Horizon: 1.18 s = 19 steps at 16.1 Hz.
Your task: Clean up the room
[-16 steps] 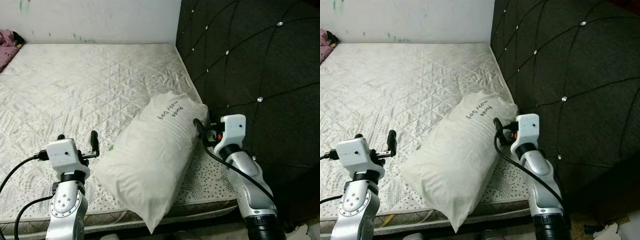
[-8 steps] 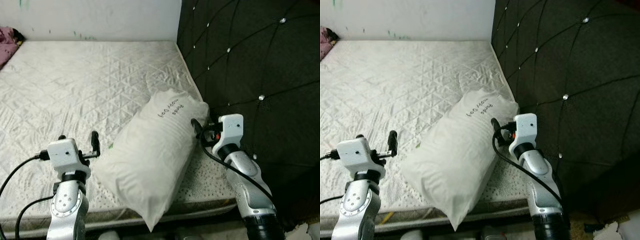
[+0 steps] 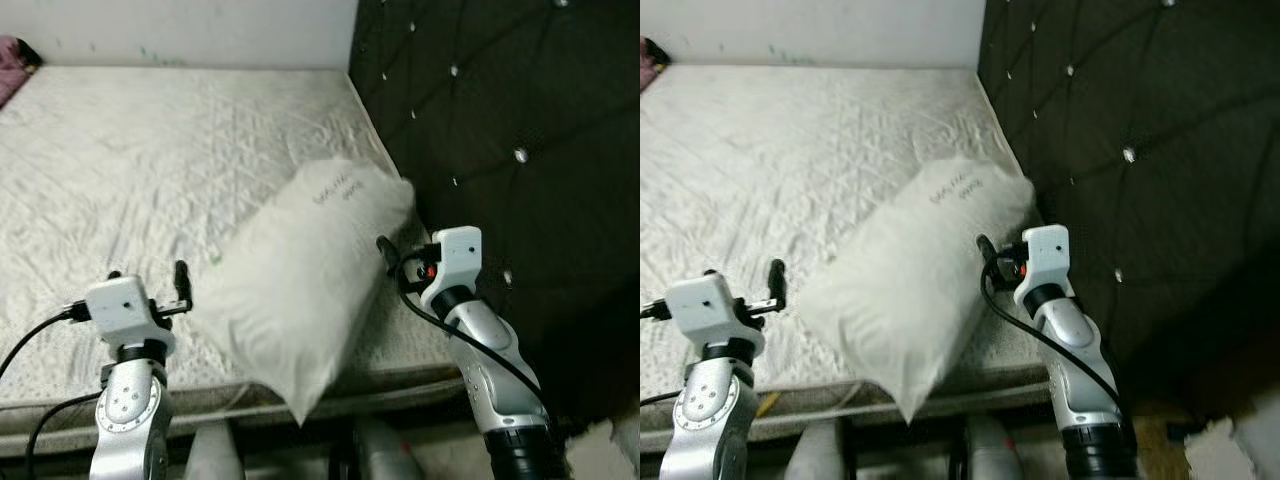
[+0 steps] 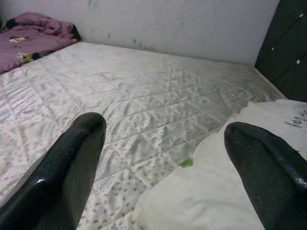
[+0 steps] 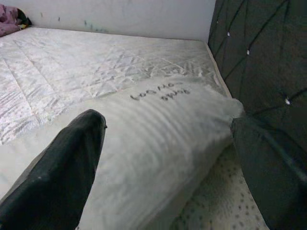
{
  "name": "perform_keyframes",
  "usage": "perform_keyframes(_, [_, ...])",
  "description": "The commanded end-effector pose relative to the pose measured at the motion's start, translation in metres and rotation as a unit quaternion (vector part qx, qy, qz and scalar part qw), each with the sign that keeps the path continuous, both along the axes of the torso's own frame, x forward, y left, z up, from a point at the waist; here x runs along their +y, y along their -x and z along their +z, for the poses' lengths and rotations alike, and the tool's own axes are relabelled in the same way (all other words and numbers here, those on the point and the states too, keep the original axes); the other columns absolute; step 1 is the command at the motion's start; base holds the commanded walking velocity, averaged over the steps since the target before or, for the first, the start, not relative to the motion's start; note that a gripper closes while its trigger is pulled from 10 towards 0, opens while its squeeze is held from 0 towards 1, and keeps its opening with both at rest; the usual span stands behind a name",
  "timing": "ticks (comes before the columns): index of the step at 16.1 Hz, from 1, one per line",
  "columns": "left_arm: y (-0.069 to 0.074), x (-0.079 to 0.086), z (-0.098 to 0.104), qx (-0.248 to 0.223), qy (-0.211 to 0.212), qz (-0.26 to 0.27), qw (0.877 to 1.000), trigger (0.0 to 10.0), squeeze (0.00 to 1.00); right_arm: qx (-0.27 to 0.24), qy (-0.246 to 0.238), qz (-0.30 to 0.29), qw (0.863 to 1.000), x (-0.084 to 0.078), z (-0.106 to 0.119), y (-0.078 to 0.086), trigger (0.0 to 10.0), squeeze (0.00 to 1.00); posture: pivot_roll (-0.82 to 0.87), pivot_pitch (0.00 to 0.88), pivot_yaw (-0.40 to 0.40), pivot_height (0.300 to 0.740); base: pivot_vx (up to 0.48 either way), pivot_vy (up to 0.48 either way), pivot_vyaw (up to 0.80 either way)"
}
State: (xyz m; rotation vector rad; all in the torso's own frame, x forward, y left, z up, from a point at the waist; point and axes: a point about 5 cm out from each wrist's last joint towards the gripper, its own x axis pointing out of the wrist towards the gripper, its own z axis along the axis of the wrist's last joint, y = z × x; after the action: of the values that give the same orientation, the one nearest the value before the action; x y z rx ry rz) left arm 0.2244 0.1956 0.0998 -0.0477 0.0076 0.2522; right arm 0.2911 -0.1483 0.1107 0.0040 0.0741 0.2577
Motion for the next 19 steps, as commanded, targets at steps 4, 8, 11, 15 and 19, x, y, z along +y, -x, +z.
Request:
perform_keyframes(4, [-0.0023,-0.0009,0.0007,-0.003,0.011,0.003,1.000,10.0,0.00,-0.003,0.002,0.009,1.000,0.0038,0.0020,-0.0045,10.0,0.00,-0.02,0.032,-0.056,0.651,0.000,0.000,0.00])
perform_keyframes(8, [-0.0025,-0.0009,0.0004,-0.002,0.015,0.008,1.000,10.0,0.00,-0.003,0.003,0.015,1.000,0.0050,0.0031,-0.0056,10.0,0.00,-0.02,0.045,-0.061,0.651,0.000,0.000,0.00])
perform_keyframes(11, [-0.0034,-0.0005,0.0008,-0.003,0.015,0.008,1.000,10.0,0.00,-0.005,0.003,0.018,1.000,0.0064,0.0034,-0.0067,10.0,0.00,-0.03,0.052,-0.060,0.647,0.000,0.000,0.00])
perform_keyframes(15, [-0.0049,-0.0004,0.0012,-0.002,0.015,0.008,1.000,10.0,0.00,-0.006,0.003,0.021,1.000,0.0073,0.0041,-0.0077,10.0,0.00,-0.03,0.057,-0.062,0.612,0.000,0.000,0.00])
perform_keyframes(19, [-0.0062,0.0005,0.0011,-0.002,0.013,0.012,1.000,10.0,0.00,-0.003,0.009,0.024,1.000,0.0085,0.0032,-0.0091,10.0,0.00,-0.03,0.052,-0.062,0.597,0.000,0.000,0.00])
